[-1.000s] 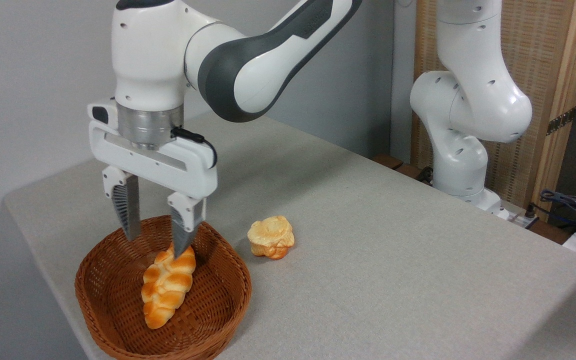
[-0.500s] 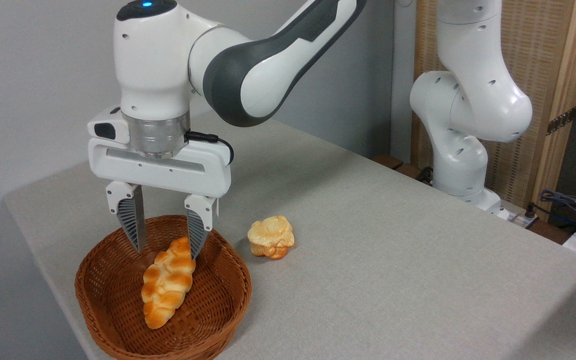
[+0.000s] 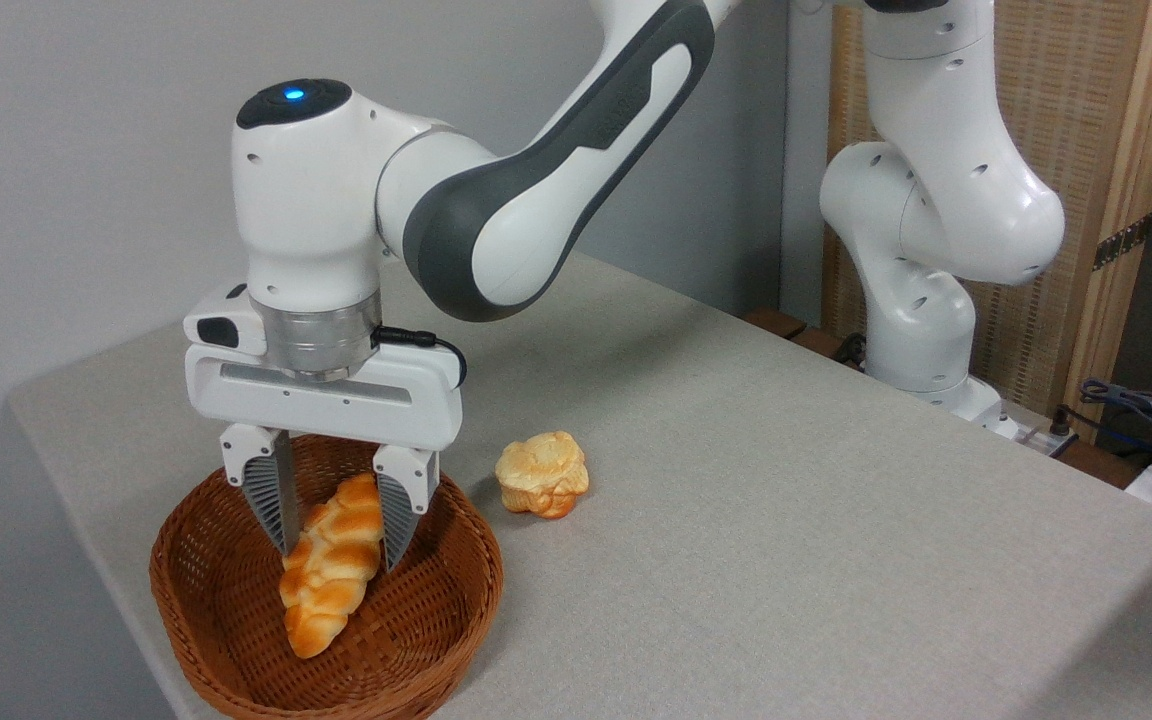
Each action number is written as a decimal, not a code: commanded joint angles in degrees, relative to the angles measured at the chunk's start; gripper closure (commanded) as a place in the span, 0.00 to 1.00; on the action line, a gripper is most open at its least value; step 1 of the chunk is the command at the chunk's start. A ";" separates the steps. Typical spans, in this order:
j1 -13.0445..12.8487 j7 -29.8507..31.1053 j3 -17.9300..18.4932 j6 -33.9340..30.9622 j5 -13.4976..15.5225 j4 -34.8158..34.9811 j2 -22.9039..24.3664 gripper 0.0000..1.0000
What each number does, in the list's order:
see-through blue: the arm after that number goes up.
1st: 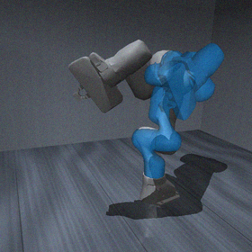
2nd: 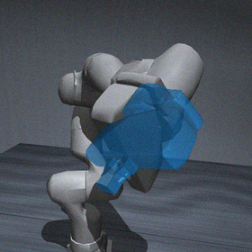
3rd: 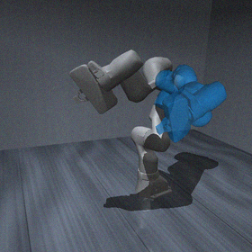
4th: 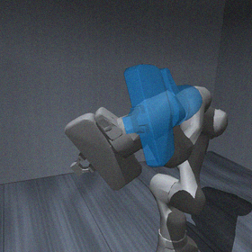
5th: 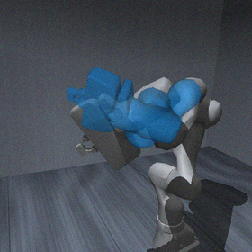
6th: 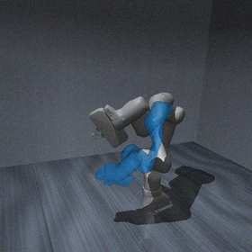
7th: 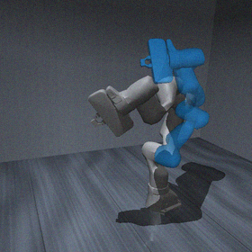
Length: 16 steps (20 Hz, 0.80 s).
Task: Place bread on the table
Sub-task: 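Close the gripper around the braided roll in the basket, then lift the braided roll up out of the basket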
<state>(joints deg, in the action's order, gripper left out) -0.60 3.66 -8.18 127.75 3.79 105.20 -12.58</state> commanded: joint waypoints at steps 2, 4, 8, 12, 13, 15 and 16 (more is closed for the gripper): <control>-0.02 0.74 -0.43 2.24 -1.16 0.27 -0.17 0.49; -0.02 0.13 -0.96 2.33 -1.16 0.27 -0.34 0.64; 0.07 -1.28 -0.96 2.06 -1.16 0.62 -0.43 0.74; 1.29 -1.37 -0.96 2.15 -1.16 0.54 -0.26 0.74; 1.39 -1.37 -1.04 2.15 -1.16 0.62 -0.26 0.74; 1.39 -1.46 -1.13 1.89 -1.16 0.62 0.01 0.74; 1.39 -1.37 -1.48 1.80 -1.16 0.62 0.10 0.74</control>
<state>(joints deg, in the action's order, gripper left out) 0.22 2.59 -8.95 128.75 3.58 105.39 -13.04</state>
